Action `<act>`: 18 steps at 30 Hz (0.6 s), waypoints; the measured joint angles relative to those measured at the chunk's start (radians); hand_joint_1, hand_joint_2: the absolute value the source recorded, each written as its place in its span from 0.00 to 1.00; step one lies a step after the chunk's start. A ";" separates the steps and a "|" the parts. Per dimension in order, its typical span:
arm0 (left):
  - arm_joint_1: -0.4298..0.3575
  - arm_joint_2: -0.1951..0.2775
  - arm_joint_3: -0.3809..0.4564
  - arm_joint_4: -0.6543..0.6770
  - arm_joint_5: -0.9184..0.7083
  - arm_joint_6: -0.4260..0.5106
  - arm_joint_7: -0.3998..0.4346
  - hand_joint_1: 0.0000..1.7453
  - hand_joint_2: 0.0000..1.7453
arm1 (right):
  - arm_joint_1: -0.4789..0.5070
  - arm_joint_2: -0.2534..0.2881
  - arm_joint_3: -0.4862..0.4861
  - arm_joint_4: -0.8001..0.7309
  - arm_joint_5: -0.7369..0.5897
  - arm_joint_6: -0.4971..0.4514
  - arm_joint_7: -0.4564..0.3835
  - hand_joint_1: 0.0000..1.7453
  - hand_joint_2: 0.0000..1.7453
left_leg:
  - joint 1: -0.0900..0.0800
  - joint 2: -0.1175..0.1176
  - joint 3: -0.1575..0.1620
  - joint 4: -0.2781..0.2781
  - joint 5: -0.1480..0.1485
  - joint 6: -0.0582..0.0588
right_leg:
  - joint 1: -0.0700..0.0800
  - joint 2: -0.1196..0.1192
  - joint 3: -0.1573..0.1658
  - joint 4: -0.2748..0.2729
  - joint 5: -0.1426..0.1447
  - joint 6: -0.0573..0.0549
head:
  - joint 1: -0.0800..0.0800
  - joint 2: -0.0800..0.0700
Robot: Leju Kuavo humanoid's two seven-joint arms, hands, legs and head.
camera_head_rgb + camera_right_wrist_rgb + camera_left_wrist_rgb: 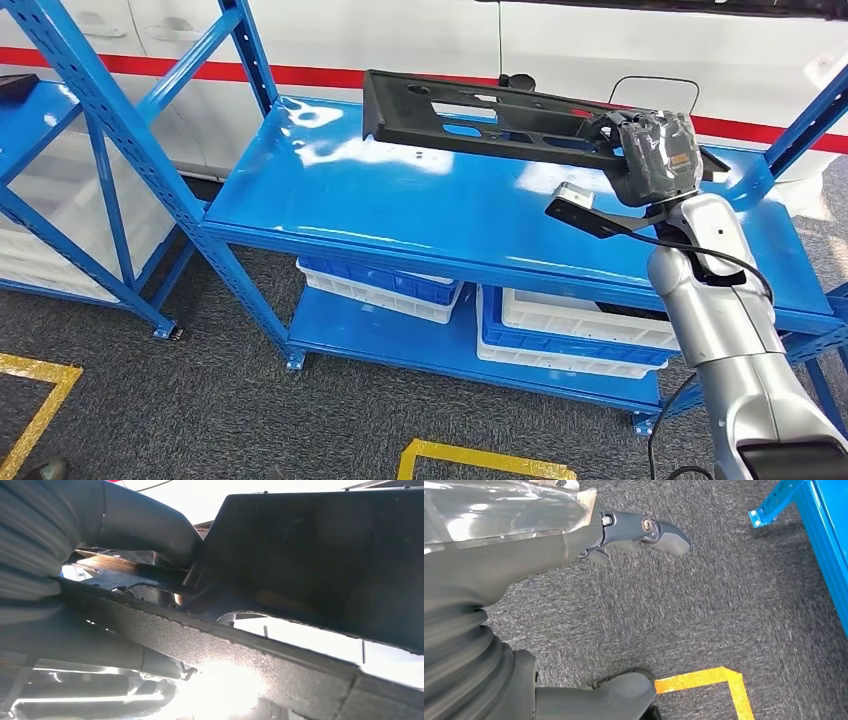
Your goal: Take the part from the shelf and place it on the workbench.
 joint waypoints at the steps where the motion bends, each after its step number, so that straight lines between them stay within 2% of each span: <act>1: -0.002 0.000 -0.001 0.000 -0.004 -0.002 0.003 0.00 1.00 | -0.001 -0.003 -0.002 0.001 -0.002 0.000 -0.001 0.97 1.00 | 0.000 -0.002 -0.009 0.013 -0.005 -0.008 | 0.000 0.001 0.031 -0.058 0.016 0.005 | 0.000 0.000; 2: -0.004 0.000 -0.002 0.000 -0.007 -0.003 0.006 0.00 1.00 | 0.000 -0.007 -0.006 0.002 -0.004 0.000 -0.002 0.97 1.00 | -0.002 -0.003 -0.018 0.025 -0.008 -0.015 | 0.000 0.003 0.047 -0.092 0.023 0.003 | 0.000 0.000; 3: -0.005 0.000 -0.003 0.000 -0.009 -0.004 0.009 0.00 1.00 | 0.002 -0.010 -0.008 0.003 -0.006 0.000 -0.003 0.97 1.00 | -0.003 -0.005 -0.026 0.033 -0.009 -0.020 | 0.001 0.006 0.051 -0.103 0.023 -0.002 | -0.002 0.000; 6: -0.006 0.000 -0.006 -0.001 -0.011 -0.010 0.014 0.00 1.00 | 0.012 -0.015 -0.012 0.009 -0.007 -0.001 -0.005 0.97 1.00 | 0.000 -0.006 -0.041 0.043 -0.012 -0.032 | 0.002 0.009 0.040 -0.096 0.031 -0.022 | -0.007 0.000; 7: -0.006 0.001 -0.008 -0.001 -0.011 -0.012 0.015 0.00 1.00 | 0.013 -0.015 -0.012 0.010 -0.007 -0.001 -0.006 0.97 1.00 | 0.002 -0.005 -0.048 0.061 -0.030 -0.037 | 0.001 0.009 0.037 -0.096 0.035 -0.029 | -0.006 0.000; 8: -0.007 0.001 -0.009 -0.001 -0.012 -0.013 0.016 0.00 1.00 | 0.014 -0.016 -0.012 0.010 -0.007 -0.001 -0.006 0.97 1.00 | 0.003 -0.004 -0.062 0.097 -0.060 -0.042 | 0.000 0.009 0.033 -0.096 0.040 -0.036 | -0.007 0.000; 10: -0.008 0.000 -0.011 -0.001 -0.013 -0.013 0.016 0.00 1.00 | 0.017 -0.016 -0.013 0.010 -0.007 -0.002 -0.006 0.97 1.00 | 0.005 -0.001 -0.107 0.220 -0.141 -0.050 | 0.002 0.007 0.024 -0.096 0.048 -0.048 | -0.007 0.000; 11: -0.008 0.000 -0.011 -0.001 -0.013 -0.013 0.016 0.00 1.00 | 0.019 -0.016 -0.013 0.011 -0.007 -0.002 -0.007 0.97 1.00 | 0.006 -0.001 -0.129 0.281 -0.171 -0.052 | 0.004 0.007 0.018 -0.096 0.052 -0.053 | -0.007 0.000; 12: -0.008 0.000 -0.011 -0.001 -0.013 -0.013 0.017 0.00 1.00 | 0.021 -0.016 -0.013 0.011 -0.007 -0.002 -0.007 0.97 1.00 | 0.006 0.000 -0.140 0.319 -0.186 -0.051 | 0.007 0.006 0.012 -0.096 0.057 -0.057 | -0.007 0.000; 13: -0.008 0.000 -0.011 -0.001 -0.013 -0.013 0.017 0.00 1.00 | 0.024 -0.016 -0.013 0.011 -0.007 -0.002 -0.007 0.97 1.00 | 0.006 0.000 -0.131 0.319 -0.181 -0.047 | 0.010 0.006 0.006 -0.096 0.062 -0.059 | -0.007 0.000; 14: -0.008 0.000 -0.011 -0.001 -0.013 -0.013 0.017 0.00 1.00 | 0.026 -0.016 -0.012 0.011 -0.006 -0.002 -0.008 0.97 1.00 | 0.005 0.000 -0.101 0.278 -0.161 -0.040 | 0.013 0.006 0.000 -0.096 0.068 -0.060 | -0.007 0.000; 16: -0.009 0.001 -0.011 -0.001 -0.012 -0.012 0.015 0.00 1.00 | 0.026 -0.014 -0.012 0.011 -0.004 -0.005 -0.009 0.97 1.00 | -0.003 0.000 -0.008 0.135 -0.114 -0.016 | 0.017 0.006 -0.007 -0.097 0.079 -0.059 | -0.007 0.000; 17: -0.010 0.002 -0.011 -0.002 -0.011 -0.011 0.014 0.00 1.00 | 0.025 -0.013 -0.013 0.012 -0.003 -0.006 -0.009 0.97 1.00 | -0.009 0.001 0.026 0.078 -0.099 -0.007 | 0.018 0.005 -0.009 -0.097 0.085 -0.056 | -0.006 0.000; 18: -0.011 0.003 -0.011 -0.002 -0.010 -0.010 0.013 0.00 1.00 | 0.024 -0.013 -0.013 0.013 -0.002 -0.009 -0.009 0.97 1.00 | -0.014 0.002 0.044 0.046 -0.091 0.000 | 0.018 0.004 -0.010 -0.098 0.090 -0.051 | -0.006 0.000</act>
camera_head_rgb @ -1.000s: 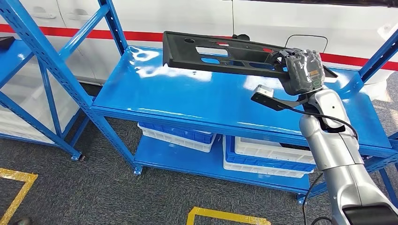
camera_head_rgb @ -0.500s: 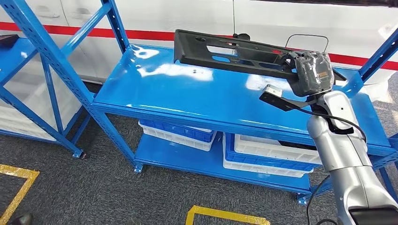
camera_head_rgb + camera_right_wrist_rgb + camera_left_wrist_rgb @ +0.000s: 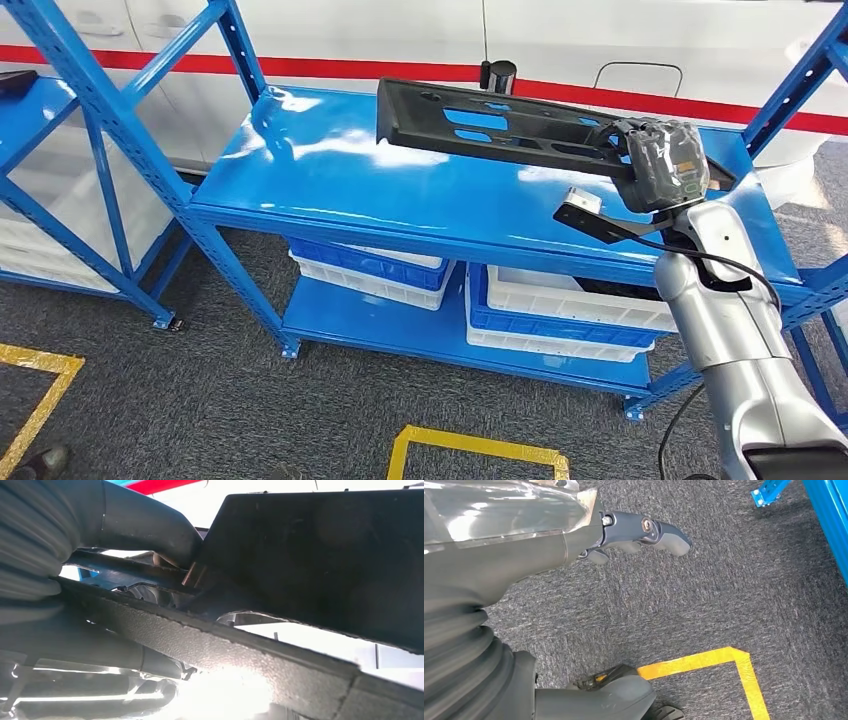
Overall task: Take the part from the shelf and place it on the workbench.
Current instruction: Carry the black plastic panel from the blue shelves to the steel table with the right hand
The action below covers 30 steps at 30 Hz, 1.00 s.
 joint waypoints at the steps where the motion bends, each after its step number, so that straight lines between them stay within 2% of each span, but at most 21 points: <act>1: 0.000 0.001 0.000 0.000 0.000 0.000 -0.001 0.00 1.00 | 0.000 0.000 0.000 0.001 0.001 -0.002 0.000 0.97 1.00 | -0.005 0.001 0.002 -0.010 0.004 0.003 | -0.002 -0.002 -0.001 -0.003 0.007 0.007 | 0.000 0.000; 3: 0.001 0.000 0.000 -0.001 -0.003 -0.001 -0.001 0.00 1.00 | 0.003 -0.001 0.000 0.003 0.004 -0.006 0.002 0.97 1.00 | -0.006 0.002 -0.005 -0.020 0.029 0.008 | -0.002 -0.005 -0.004 -0.010 0.021 0.022 | 0.000 0.000; 4: 0.001 -0.001 0.000 -0.001 -0.007 -0.003 -0.001 0.00 1.00 | 0.006 -0.003 -0.001 0.003 0.005 -0.008 0.002 0.97 1.00 | -0.004 0.003 -0.010 -0.030 0.045 0.011 | 0.000 -0.006 -0.011 -0.004 0.012 0.023 | 0.001 0.000; 5: 0.000 -0.001 -0.002 -0.001 -0.011 -0.005 0.000 0.00 1.00 | 0.009 -0.006 -0.003 0.003 0.006 -0.009 0.003 0.97 1.00 | -0.001 0.004 -0.018 -0.039 0.062 0.014 | 0.001 -0.006 -0.023 0.019 -0.014 0.021 | 0.002 0.000; 6: 0.000 -0.003 -0.003 -0.001 -0.015 -0.007 0.001 0.00 1.00 | 0.013 -0.011 -0.005 0.003 0.006 -0.010 0.003 0.97 1.00 | 0.001 0.005 -0.028 -0.045 0.078 0.015 | 0.002 -0.006 -0.040 0.064 -0.056 0.017 | 0.004 0.000; 8: 0.001 -0.005 -0.006 -0.001 -0.019 -0.010 0.002 0.00 1.00 | 0.023 -0.018 -0.012 0.003 0.007 -0.011 0.004 0.97 1.00 | 0.000 0.005 -0.059 -0.046 0.101 0.017 | 0.002 -0.006 -0.071 0.190 -0.141 0.012 | 0.006 0.000; 9: 0.001 -0.006 -0.006 -0.001 -0.020 -0.011 0.002 0.00 1.00 | 0.029 -0.020 -0.015 0.003 0.007 -0.011 0.005 0.97 1.00 | 0.000 0.005 -0.074 -0.045 0.112 0.016 | 0.002 -0.006 -0.078 0.243 -0.161 0.017 | 0.007 0.000; 10: 0.001 -0.007 -0.007 -0.001 -0.020 -0.011 0.002 0.00 1.00 | 0.035 -0.022 -0.017 0.003 0.007 -0.011 0.005 0.97 1.00 | 0.001 0.006 -0.089 -0.044 0.123 0.014 | 0.001 -0.006 -0.070 0.268 -0.160 0.026 | 0.007 0.000; 11: 0.001 -0.008 -0.007 -0.001 -0.021 -0.011 0.002 0.00 1.00 | 0.040 -0.023 -0.018 0.003 0.007 -0.011 0.005 0.97 1.00 | 0.001 0.007 -0.105 -0.042 0.134 0.011 | 0.000 -0.006 -0.043 0.257 -0.144 0.037 | 0.007 0.000; 13: 0.001 -0.009 -0.007 -0.001 -0.021 -0.011 0.002 0.00 1.00 | 0.042 -0.024 -0.020 0.003 0.007 -0.010 0.005 0.97 1.00 | 0.002 0.009 -0.135 -0.034 0.152 0.002 | -0.004 -0.006 0.054 0.143 -0.118 0.054 | 0.007 0.000; 15: 0.001 -0.009 -0.007 -0.001 -0.021 -0.011 0.001 0.00 1.00 | 0.042 -0.025 -0.022 0.001 0.008 -0.010 0.005 0.97 1.00 | -0.001 0.010 -0.155 -0.022 0.165 -0.009 | 0.001 -0.003 0.137 0.020 -0.133 0.048 | 0.007 0.000; 16: 0.001 -0.009 -0.007 -0.001 -0.021 -0.010 0.001 0.00 1.00 | 0.043 -0.025 -0.023 0.000 0.008 -0.010 0.004 0.97 1.00 | -0.003 0.010 -0.161 -0.019 0.173 -0.012 | 0.005 -0.001 0.154 -0.010 -0.145 0.039 | 0.007 0.000; 18: 0.003 -0.009 -0.007 -0.001 -0.021 -0.010 0.000 0.00 1.00 | 0.046 -0.025 -0.025 0.000 0.008 -0.009 0.004 0.97 1.00 | -0.003 0.008 -0.170 -0.017 0.184 -0.018 | 0.004 -0.002 0.148 -0.016 -0.138 0.020 | 0.005 0.000; 19: 0.004 -0.008 -0.007 -0.001 -0.021 -0.010 0.000 0.00 1.00 | 0.046 -0.025 -0.025 0.000 0.009 -0.009 0.004 0.97 1.00 | -0.002 0.007 -0.176 -0.009 0.174 -0.022 | 0.001 -0.004 0.141 -0.015 -0.130 0.009 | 0.004 0.000; 21: 0.005 -0.008 -0.007 -0.001 -0.021 -0.010 0.000 0.00 1.00 | 0.046 -0.024 -0.025 -0.001 0.010 -0.009 0.004 0.97 1.00 | 0.005 0.004 -0.201 0.058 0.098 -0.036 | -0.005 -0.007 0.123 -0.015 -0.110 -0.013 | 0.003 0.000; 23: 0.006 -0.008 -0.007 -0.001 -0.025 -0.010 0.000 0.00 1.00 | 0.047 -0.023 -0.026 -0.003 0.011 -0.009 0.004 0.97 1.00 | 0.010 0.002 -0.230 0.183 0.002 -0.049 | -0.002 -0.007 0.100 -0.014 -0.091 -0.022 | 0.002 0.000; 24: 0.005 -0.008 -0.007 -0.001 -0.028 -0.010 0.001 0.00 1.00 | 0.048 -0.023 -0.027 -0.003 0.012 -0.008 0.004 0.97 1.00 | 0.013 0.003 -0.237 0.237 -0.021 -0.051 | -0.001 -0.007 0.088 -0.014 -0.082 -0.022 | 0.002 0.000; 25: 0.005 -0.008 -0.007 -0.001 -0.030 -0.011 0.001 0.00 1.00 | 0.049 -0.024 -0.027 -0.003 0.012 -0.008 0.004 0.97 1.00 | 0.014 0.003 -0.232 0.267 -0.021 -0.052 | 0.001 -0.007 0.077 -0.013 -0.072 -0.021 | 0.002 0.000; 26: 0.005 -0.008 -0.007 -0.001 -0.031 -0.012 0.001 0.00 1.00 | 0.051 -0.024 -0.027 -0.004 0.014 -0.008 0.004 0.97 1.00 | 0.014 0.002 -0.210 0.264 -0.004 -0.049 | 0.002 -0.007 0.065 -0.013 -0.063 -0.020 | 0.001 0.000; 28: 0.003 -0.008 -0.008 -0.001 -0.032 -0.014 0.002 0.00 1.00 | 0.054 -0.028 -0.029 -0.009 0.015 -0.008 0.004 0.97 1.00 | 0.012 -0.001 -0.120 0.163 0.036 -0.034 | 0.004 -0.006 0.046 -0.013 -0.046 -0.016 | 0.001 0.000; 30: 0.000 -0.007 -0.008 -0.003 -0.034 -0.016 0.003 0.00 1.00 | 0.054 -0.034 -0.035 -0.018 0.015 -0.008 0.004 0.97 1.00 | 0.007 -0.005 -0.026 0.031 0.031 -0.017 | 0.006 -0.007 0.035 -0.014 -0.031 -0.007 | 0.002 0.000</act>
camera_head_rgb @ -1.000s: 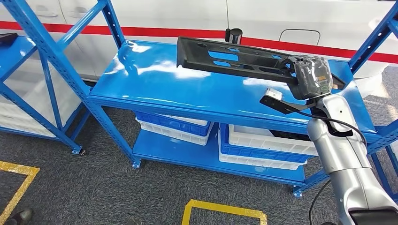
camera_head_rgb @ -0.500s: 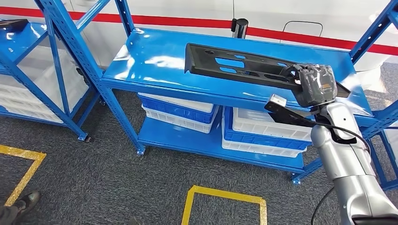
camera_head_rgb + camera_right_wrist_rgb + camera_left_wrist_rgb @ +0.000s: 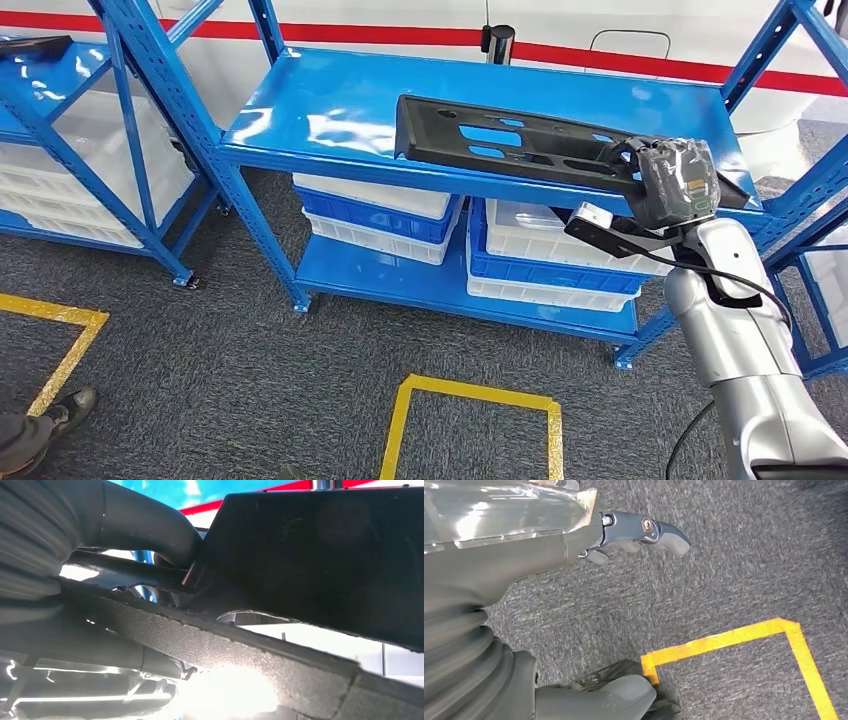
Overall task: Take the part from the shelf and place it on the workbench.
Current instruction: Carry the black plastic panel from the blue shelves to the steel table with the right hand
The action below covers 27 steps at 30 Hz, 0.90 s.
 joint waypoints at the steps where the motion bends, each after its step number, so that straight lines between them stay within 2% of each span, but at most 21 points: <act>1: -0.001 0.001 0.000 -0.001 0.000 0.000 0.000 0.00 1.00 | 0.000 -0.003 -0.003 -0.003 0.000 0.000 0.000 0.97 1.00 | -0.005 -0.001 0.024 -0.040 -0.008 0.006 | -0.002 -0.001 -0.002 -0.002 0.008 0.007 | 0.000 0.000; 2: -0.002 0.001 0.000 -0.002 -0.001 -0.001 0.001 0.00 1.00 | 0.001 -0.005 -0.005 -0.006 0.000 0.000 0.000 0.97 1.00 | -0.009 -0.002 0.031 -0.058 -0.010 0.010 | -0.003 -0.002 -0.005 -0.005 0.016 0.015 | -0.001 0.000; 4: -0.003 0.000 0.000 -0.002 -0.001 -0.002 0.002 0.00 1.00 | 0.005 -0.010 -0.008 -0.010 0.000 0.000 0.000 0.97 1.00 | -0.011 0.002 0.023 -0.077 0.017 0.021 | -0.003 -0.002 -0.013 -0.006 0.021 0.027 | -0.002 0.000; 6: -0.004 0.000 0.000 -0.002 -0.001 -0.003 0.003 0.00 1.00 | 0.008 -0.017 -0.011 -0.011 0.000 0.001 -0.001 0.97 1.00 | -0.006 0.008 0.009 -0.097 0.051 0.031 | 0.000 0.000 -0.037 0.038 -0.030 0.022 | 0.001 0.000; 8: -0.005 -0.001 0.000 -0.002 -0.001 -0.004 0.004 0.00 1.00 | 0.009 -0.022 -0.013 -0.012 0.000 0.002 -0.001 0.97 1.00 | -0.006 0.009 -0.017 -0.101 0.076 0.036 | -0.003 0.000 -0.070 0.152 -0.116 0.013 | 0.004 0.000; 9: -0.005 -0.001 0.000 -0.002 0.000 -0.004 0.004 0.00 1.00 | 0.009 -0.024 -0.013 -0.012 0.000 0.004 -0.001 0.97 1.00 | -0.005 0.010 -0.033 -0.100 0.087 0.034 | -0.004 0.000 -0.081 0.215 -0.143 0.015 | 0.005 0.000; 10: -0.004 -0.002 0.000 -0.002 0.000 -0.004 0.004 0.00 1.00 | 0.010 -0.024 -0.014 -0.012 0.000 0.005 -0.001 0.97 1.00 | -0.005 0.011 -0.050 -0.099 0.100 0.032 | -0.006 0.000 -0.084 0.260 -0.149 0.024 | 0.005 0.000; 11: -0.004 -0.003 0.000 -0.002 0.000 -0.004 0.004 0.00 1.00 | 0.010 -0.024 -0.014 -0.012 0.000 0.007 -0.001 0.97 1.00 | -0.003 0.012 -0.067 -0.097 0.112 0.029 | -0.009 0.000 -0.072 0.278 -0.135 0.037 | 0.005 0.000; 12: -0.004 -0.004 0.000 -0.002 0.000 -0.004 0.004 0.00 1.00 | 0.009 -0.024 -0.014 -0.012 0.000 0.008 -0.001 0.97 1.00 | -0.001 0.013 -0.085 -0.094 0.123 0.024 | -0.013 -0.001 -0.045 0.262 -0.110 0.052 | 0.006 0.000; 13: -0.005 -0.004 0.000 -0.003 0.001 -0.004 0.003 0.00 1.00 | 0.008 -0.023 -0.014 -0.012 0.000 0.008 -0.001 0.97 1.00 | 0.001 0.014 -0.103 -0.086 0.133 0.018 | -0.018 -0.001 -0.001 0.213 -0.089 0.064 | 0.006 0.000; 14: -0.005 -0.004 0.000 -0.003 0.001 -0.004 0.003 0.00 1.00 | 0.006 -0.022 -0.013 -0.012 0.001 0.008 -0.001 0.97 1.00 | 0.002 0.013 -0.121 -0.075 0.141 0.012 | -0.020 0.000 0.056 0.140 -0.089 0.071 | 0.007 0.000; 16: -0.004 -0.003 0.000 -0.004 0.001 -0.004 0.003 0.00 1.00 | 0.006 -0.019 -0.013 -0.014 0.001 0.007 -0.001 0.97 1.00 | -0.003 0.013 -0.145 -0.056 0.155 -0.001 | -0.017 0.002 0.131 0.021 -0.120 0.062 | 0.008 0.000; 17: -0.004 -0.003 0.000 -0.004 0.001 -0.004 0.003 0.00 1.00 | 0.009 -0.018 -0.013 -0.015 0.001 0.007 0.000 0.97 1.00 | -0.005 0.011 -0.152 -0.053 0.163 -0.004 | -0.014 0.003 0.143 -0.006 -0.134 0.054 | 0.008 0.000; 19: 0.000 -0.002 0.000 -0.004 0.000 -0.004 0.003 0.00 1.00 | 0.017 -0.017 -0.012 -0.016 0.001 0.007 0.000 0.97 1.00 | -0.003 0.008 -0.163 -0.052 0.174 -0.010 | -0.020 0.001 0.128 -0.004 -0.125 0.036 | 0.005 0.000; 20: 0.002 -0.002 0.000 -0.004 0.000 -0.004 0.003 0.00 1.00 | 0.021 -0.017 -0.012 -0.018 0.000 0.007 0.000 0.97 1.00 | 0.000 0.007 -0.172 -0.038 0.154 -0.015 | -0.023 -0.001 0.121 -0.002 -0.115 0.027 | 0.005 0.000; 21: 0.003 -0.001 0.000 -0.004 -0.001 -0.004 0.003 0.00 1.00 | 0.026 -0.018 -0.012 -0.022 -0.001 0.006 0.000 0.97 1.00 | 0.003 0.007 -0.185 -0.005 0.114 -0.021 | -0.025 -0.003 0.110 -0.001 -0.104 0.017 | 0.005 0.000; 23: 0.005 -0.001 0.000 -0.004 -0.001 -0.004 0.003 0.00 1.00 | 0.037 -0.021 -0.014 -0.033 -0.004 0.004 -0.001 0.97 1.00 | 0.007 0.007 -0.216 0.118 0.004 -0.033 | -0.022 -0.003 0.089 0.000 -0.082 0.004 | 0.004 0.000; 24: 0.005 -0.001 0.000 -0.004 -0.001 -0.004 0.003 0.00 1.00 | 0.043 -0.022 -0.015 -0.038 -0.005 0.004 -0.001 0.97 1.00 | 0.009 0.007 -0.228 0.187 -0.034 -0.036 | -0.021 -0.004 0.076 0.001 -0.071 0.003 | 0.004 0.000; 25: 0.004 -0.001 0.000 -0.004 -0.001 -0.004 0.002 0.00 1.00 | 0.049 -0.024 -0.016 -0.041 -0.006 0.003 -0.001 0.97 1.00 | 0.011 0.007 -0.231 0.238 -0.050 -0.037 | -0.019 -0.004 0.065 0.001 -0.062 0.003 | 0.004 0.000; 26: 0.004 -0.001 0.000 -0.004 -0.001 -0.004 0.002 0.00 1.00 | 0.055 -0.026 -0.016 -0.045 -0.007 0.003 -0.001 0.97 1.00 | 0.012 0.007 -0.218 0.258 -0.045 -0.035 | -0.018 -0.004 0.053 0.002 -0.052 0.004 | 0.005 0.000; 27: 0.004 -0.001 0.000 -0.004 -0.001 -0.004 0.002 0.00 1.00 | 0.060 -0.027 -0.016 -0.047 -0.007 0.003 -0.001 0.97 1.00 | 0.012 0.006 -0.186 0.238 -0.026 -0.031 | -0.017 -0.004 0.042 0.002 -0.043 0.005 | 0.004 0.000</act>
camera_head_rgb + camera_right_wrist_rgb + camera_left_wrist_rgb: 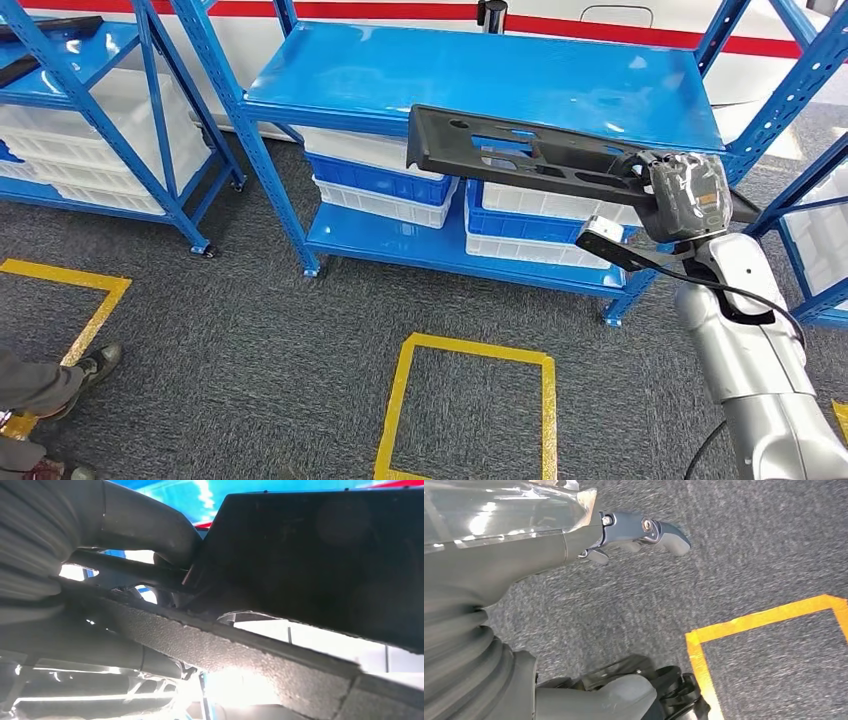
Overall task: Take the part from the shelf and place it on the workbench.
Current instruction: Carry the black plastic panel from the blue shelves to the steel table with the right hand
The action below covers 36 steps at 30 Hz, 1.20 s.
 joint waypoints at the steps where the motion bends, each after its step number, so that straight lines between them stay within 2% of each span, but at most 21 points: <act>1: -0.001 0.000 0.000 0.000 0.000 0.000 0.000 0.00 1.00 | 0.003 -0.002 -0.001 -0.003 0.000 0.000 0.000 0.97 1.00 | -0.001 -0.002 0.048 -0.051 0.020 0.007 | 0.001 0.001 -0.010 0.000 0.009 0.002 | 0.000 0.000; 3: -0.003 0.002 0.000 0.000 0.000 0.000 -0.001 0.00 1.00 | 0.005 -0.006 -0.003 -0.011 0.000 0.000 0.000 0.97 1.00 | -0.005 -0.007 0.161 -0.193 0.031 0.022 | 0.003 0.003 -0.023 0.000 0.025 0.010 | 0.000 0.000; 4: -0.005 0.002 0.000 -0.001 0.000 0.000 -0.001 0.00 1.00 | 0.004 -0.008 -0.004 -0.014 0.000 -0.001 0.000 0.97 1.00 | -0.009 -0.009 0.198 -0.246 0.025 0.028 | 0.004 0.003 -0.026 -0.001 0.033 0.017 | 0.001 0.000; 6: -0.006 0.003 0.000 -0.001 0.000 0.000 -0.002 0.00 1.00 | 0.006 -0.012 -0.006 -0.018 -0.003 -0.001 -0.002 0.97 1.00 | -0.016 -0.009 0.219 -0.292 0.022 0.036 | 0.003 0.002 -0.032 -0.007 0.052 0.033 | 0.001 0.000; 8: -0.007 0.003 0.000 -0.001 0.001 -0.001 -0.003 0.00 1.00 | 0.012 -0.021 -0.008 -0.020 -0.013 -0.003 -0.009 0.97 1.00 | -0.016 -0.006 0.207 -0.306 0.046 0.047 | 0.003 0.001 -0.045 -0.001 0.046 0.042 | 0.001 0.000; 10: -0.008 0.004 0.001 -0.001 0.002 -0.003 -0.003 0.00 1.00 | 0.018 -0.032 -0.010 -0.020 -0.026 -0.008 -0.017 0.97 1.00 | -0.014 -0.003 0.185 -0.318 0.076 0.061 | 0.006 0.001 -0.073 0.063 -0.023 0.033 | 0.005 0.000; 12: -0.010 0.004 0.002 -0.001 0.002 -0.003 -0.003 0.00 1.00 | 0.023 -0.040 -0.012 -0.021 -0.035 -0.012 -0.019 0.97 1.00 | -0.018 -0.002 0.152 -0.318 0.102 0.067 | 0.006 0.002 -0.105 0.185 -0.108 0.025 | 0.009 0.000; 13: -0.010 0.004 0.002 -0.001 0.003 -0.003 -0.003 0.00 1.00 | 0.027 -0.044 -0.013 -0.022 -0.038 -0.014 -0.019 0.97 1.00 | -0.019 -0.001 0.135 -0.317 0.116 0.067 | 0.006 0.002 -0.111 0.240 -0.124 0.030 | 0.009 0.000; 15: -0.011 0.004 0.004 -0.001 0.004 -0.003 -0.003 0.00 1.00 | 0.033 -0.048 -0.015 -0.025 -0.043 -0.015 -0.019 0.97 1.00 | -0.020 0.001 0.097 -0.315 0.143 0.063 | 0.006 0.002 -0.087 0.274 -0.096 0.053 | 0.009 0.000; 17: -0.012 0.004 0.005 -0.001 0.004 -0.002 -0.004 0.00 1.00 | 0.034 -0.049 -0.015 -0.030 -0.045 -0.015 -0.019 0.97 1.00 | -0.020 0.002 0.061 -0.307 0.167 0.056 | 0.004 0.002 -0.006 0.185 -0.056 0.069 | 0.009 0.000; 18: -0.013 0.004 0.005 -0.001 0.005 -0.001 -0.004 0.00 1.00 | 0.034 -0.048 -0.015 -0.033 -0.044 -0.016 -0.017 0.97 1.00 | -0.021 0.002 0.046 -0.301 0.178 0.051 | 0.007 0.003 0.051 0.105 -0.064 0.066 | 0.009 0.000; 20: -0.016 0.004 0.006 -0.001 0.006 0.003 -0.004 0.00 1.00 | 0.034 -0.043 -0.014 -0.039 -0.039 -0.017 -0.013 0.97 1.00 | -0.025 0.002 0.028 -0.297 0.200 0.041 | 0.014 0.005 0.115 -0.005 -0.095 0.049 | 0.007 0.000; 22: -0.017 0.004 0.009 -0.001 0.012 0.007 -0.005 0.00 1.00 | 0.034 -0.035 -0.010 -0.039 -0.032 -0.018 -0.010 0.97 1.00 | -0.026 0.000 0.020 -0.301 0.220 0.033 | 0.014 0.004 0.111 -0.025 -0.094 0.030 | 0.005 0.000; 23: -0.017 0.005 0.012 -0.001 0.017 0.009 -0.005 0.00 1.00 | 0.032 -0.030 -0.006 -0.036 -0.030 -0.018 -0.011 0.97 1.00 | -0.025 -0.001 0.014 -0.296 0.209 0.028 | 0.009 0.003 0.104 -0.025 -0.085 0.022 | 0.004 0.000; 24: -0.017 0.005 0.016 -0.001 0.024 0.011 -0.007 0.00 1.00 | 0.027 -0.024 -0.003 -0.033 -0.029 -0.017 -0.014 0.97 1.00 | -0.023 -0.002 0.007 -0.278 0.179 0.021 | 0.005 0.001 0.096 -0.024 -0.073 0.011 | 0.003 0.000; 27: -0.018 0.005 0.031 -0.001 0.038 0.019 -0.011 0.00 1.00 | 0.006 -0.010 0.008 -0.020 -0.031 -0.017 -0.024 0.97 1.00 | -0.013 -0.003 -0.026 -0.111 0.019 -0.001 | 0.005 -0.002 0.063 -0.021 -0.037 -0.009 | 0.000 0.000; 28: -0.018 0.005 0.034 -0.001 0.039 0.021 -0.012 0.00 1.00 | -0.001 -0.006 0.010 -0.016 -0.032 -0.017 -0.025 0.97 1.00 | -0.009 -0.003 -0.033 -0.047 -0.009 -0.005 | 0.006 -0.002 0.050 -0.020 -0.027 -0.010 | -0.001 0.000; 30: -0.018 0.005 0.039 -0.001 0.041 0.022 -0.012 0.00 1.00 | -0.009 0.000 0.015 -0.008 -0.032 -0.017 -0.027 0.97 1.00 | -0.004 -0.003 -0.012 0.002 0.006 -0.007 | 0.007 -0.002 0.024 -0.016 -0.009 -0.006 | -0.001 0.000; 32: -0.018 0.005 0.043 -0.001 0.043 0.024 -0.014 0.00 1.00 | -0.014 0.003 0.020 -0.003 -0.033 -0.018 -0.029 0.97 1.00 | -0.004 -0.004 0.071 -0.086 0.052 0.002 | 0.007 -0.002 0.003 -0.013 0.006 -0.001 | -0.001 0.000; 34: -0.020 0.006 0.048 -0.001 0.044 0.024 -0.018 0.00 1.00 | -0.018 0.005 0.024 0.002 -0.037 -0.022 -0.030 0.97 1.00 | -0.008 -0.008 0.166 -0.221 0.054 0.017 | 0.008 -0.003 -0.008 -0.012 0.019 0.010 | -0.001 0.000; 36: -0.022 0.006 0.051 -0.002 0.042 0.019 -0.022 0.00 1.00 | -0.019 0.008 0.026 0.007 -0.043 -0.033 -0.031 0.97 1.00 | -0.016 -0.010 0.201 -0.286 0.043 0.028 | 0.005 -0.005 -0.016 -0.016 0.035 0.027 | 0.000 0.000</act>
